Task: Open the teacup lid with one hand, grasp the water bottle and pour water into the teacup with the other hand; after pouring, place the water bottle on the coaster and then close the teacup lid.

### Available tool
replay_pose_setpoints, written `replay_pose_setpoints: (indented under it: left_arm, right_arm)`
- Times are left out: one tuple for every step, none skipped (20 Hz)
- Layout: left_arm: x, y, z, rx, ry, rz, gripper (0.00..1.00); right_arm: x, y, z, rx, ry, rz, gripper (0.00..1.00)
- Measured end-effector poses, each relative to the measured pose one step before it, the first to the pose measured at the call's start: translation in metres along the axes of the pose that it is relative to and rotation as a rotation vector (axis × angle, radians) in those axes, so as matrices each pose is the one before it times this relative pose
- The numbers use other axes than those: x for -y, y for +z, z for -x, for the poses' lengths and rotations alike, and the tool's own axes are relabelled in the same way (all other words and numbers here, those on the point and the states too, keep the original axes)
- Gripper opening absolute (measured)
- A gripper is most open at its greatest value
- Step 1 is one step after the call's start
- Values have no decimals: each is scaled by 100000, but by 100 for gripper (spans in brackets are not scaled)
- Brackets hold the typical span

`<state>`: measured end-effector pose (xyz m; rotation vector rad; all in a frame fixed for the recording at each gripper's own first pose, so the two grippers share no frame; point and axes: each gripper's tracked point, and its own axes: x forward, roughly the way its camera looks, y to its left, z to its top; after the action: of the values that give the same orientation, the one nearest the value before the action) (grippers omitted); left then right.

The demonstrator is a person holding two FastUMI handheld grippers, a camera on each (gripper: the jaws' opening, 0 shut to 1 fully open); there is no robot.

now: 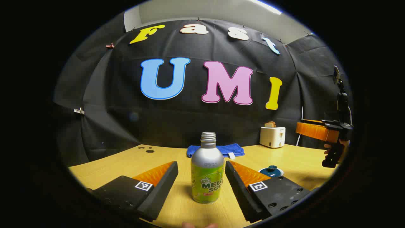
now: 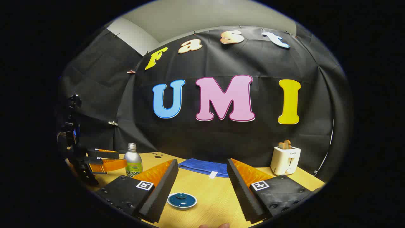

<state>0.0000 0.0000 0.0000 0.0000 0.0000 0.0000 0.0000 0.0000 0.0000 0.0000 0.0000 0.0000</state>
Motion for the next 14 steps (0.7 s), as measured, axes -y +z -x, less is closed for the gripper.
replay_pose_setpoints:
  left_arm:
    - [-77,-30,8,-170,247,161,95]
    - [108,46,-50,-7,-324,200,95]
    - [69,-193,66,-256,-446,-3,95]
    - [-26,-60,-40,-215,-24,-221,95]
    - [-21,-124,-51,-36,-91,-148,95]
    - [-16,140,-8,133,13,11,95]
    - [-53,-105,4,236,20,130,95]
    - [8,143,-55,42,-210,28,95]
    - [47,-139,-1,119,-223,-172,95]
    - [44,66,-3,90,-210,-155,95]
    - [41,-18,11,145,-178,-219,95]
    - [121,130,-6,195,-435,-284,95]
    - [74,-61,54,297,-469,-176,95]
    - [76,69,-3,53,-329,-6,95]
  right_arm:
    - [-17,-64,-5,-118,-202,-401,95]
    - [157,-186,-36,-226,-254,-499,96]
    - [19,-154,-96,-407,87,-611,97]
    - [-182,-168,-21,-669,342,-649,96]
    - [-174,-158,-32,-429,471,-531,96]
    - [-9,-162,-87,-416,267,-166,97]
    - [-62,-98,-43,-240,130,86,97]
    - [-203,-27,-3,117,666,245,98]
    - [-189,-2,-3,249,606,-85,98]
    - [-75,-162,-80,-303,339,-254,98]
    - [-173,-171,-46,-407,542,-213,97]
    - [-178,-187,-89,-530,561,-245,97]
    - [-86,-173,-69,-539,270,-25,97]
    - [-91,-351,-119,-901,309,38,97]
